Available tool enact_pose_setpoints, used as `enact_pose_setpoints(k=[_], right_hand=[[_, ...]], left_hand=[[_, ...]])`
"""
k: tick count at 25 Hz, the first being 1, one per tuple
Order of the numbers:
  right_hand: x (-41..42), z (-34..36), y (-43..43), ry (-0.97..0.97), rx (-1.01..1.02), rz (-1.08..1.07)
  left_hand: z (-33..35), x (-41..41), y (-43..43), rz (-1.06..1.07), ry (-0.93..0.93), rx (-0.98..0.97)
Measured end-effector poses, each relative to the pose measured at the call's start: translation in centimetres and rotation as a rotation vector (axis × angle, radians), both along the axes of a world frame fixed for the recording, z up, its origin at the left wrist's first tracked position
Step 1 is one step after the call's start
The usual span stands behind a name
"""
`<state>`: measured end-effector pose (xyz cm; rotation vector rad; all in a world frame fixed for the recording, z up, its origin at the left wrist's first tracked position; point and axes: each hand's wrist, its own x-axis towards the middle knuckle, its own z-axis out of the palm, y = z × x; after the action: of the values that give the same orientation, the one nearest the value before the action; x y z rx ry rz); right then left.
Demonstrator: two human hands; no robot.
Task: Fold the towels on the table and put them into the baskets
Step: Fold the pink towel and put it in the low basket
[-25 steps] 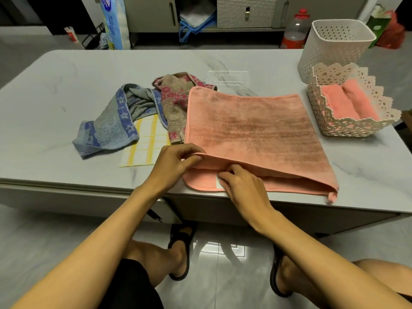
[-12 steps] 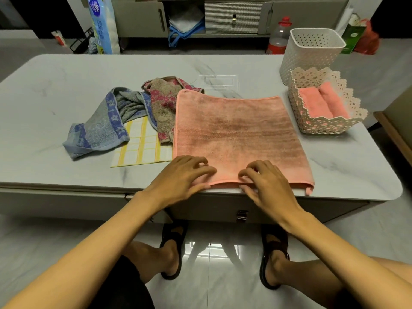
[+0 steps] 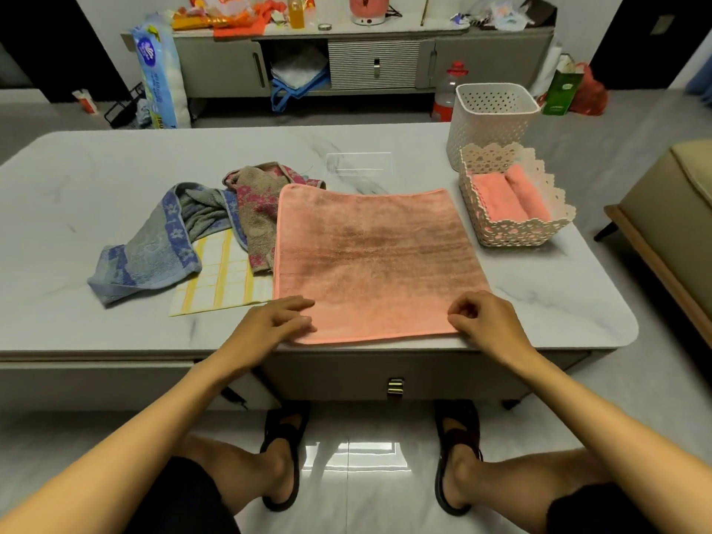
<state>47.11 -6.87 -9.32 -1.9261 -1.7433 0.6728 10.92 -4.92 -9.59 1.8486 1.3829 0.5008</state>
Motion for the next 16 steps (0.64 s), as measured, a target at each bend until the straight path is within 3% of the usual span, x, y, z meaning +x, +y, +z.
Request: enact_pose_setpoints(k=[3, 6, 12, 16], right_hand=[[-0.1, 2.0, 1.7, -0.118, 0.007, 0.066], [0.2, 3.9, 8.0, -0.254, 0.147, 0.133], [-1.6, 2.5, 21.8, -0.531, -0.059, 0.101], [-1.5, 2.2, 26.4, -0.57, -0.221, 0.039]], left_hand=[[2.3, 1.2, 1.5, 0.294, -0.059, 0.12], [5.0, 2.4, 7.8, 0.416, 0.045, 0.306], [4.5, 2.6, 21.8, 0.462, 0.288, 0.177], [3.4, 2.1, 25.4, 0.539, 0.189, 0.135]])
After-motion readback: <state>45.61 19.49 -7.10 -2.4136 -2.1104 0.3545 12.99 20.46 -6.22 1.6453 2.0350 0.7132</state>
